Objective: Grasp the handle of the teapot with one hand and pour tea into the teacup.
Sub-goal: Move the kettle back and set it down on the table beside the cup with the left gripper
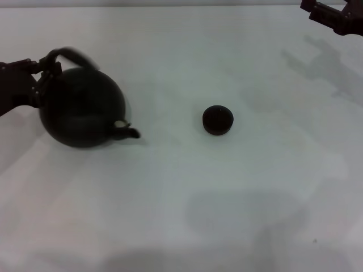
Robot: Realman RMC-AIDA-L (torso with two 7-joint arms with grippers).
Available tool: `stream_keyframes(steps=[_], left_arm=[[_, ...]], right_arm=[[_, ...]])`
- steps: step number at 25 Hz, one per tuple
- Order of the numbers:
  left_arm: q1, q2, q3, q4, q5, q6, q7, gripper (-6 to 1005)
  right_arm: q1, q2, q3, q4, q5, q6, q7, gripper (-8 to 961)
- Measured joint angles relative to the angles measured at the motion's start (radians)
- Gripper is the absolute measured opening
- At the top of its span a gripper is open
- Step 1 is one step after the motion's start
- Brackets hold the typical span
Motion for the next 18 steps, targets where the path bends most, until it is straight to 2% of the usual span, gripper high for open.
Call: stream_keyframes(steps=[14,18], left_arm=[[0.0,-0.001,0.0,-0.011,-0.001,0.014,0.04,233],[0.006,-0.002,0.0,-0.012,-0.018,0.011,0.063,300]], right_arm=[[0.002,0.0,0.0,0.009,0.0,-0.002,-0.002,841],[0.001,0.0,0.001,0.01,0.0,-0.002,-0.002,840]])
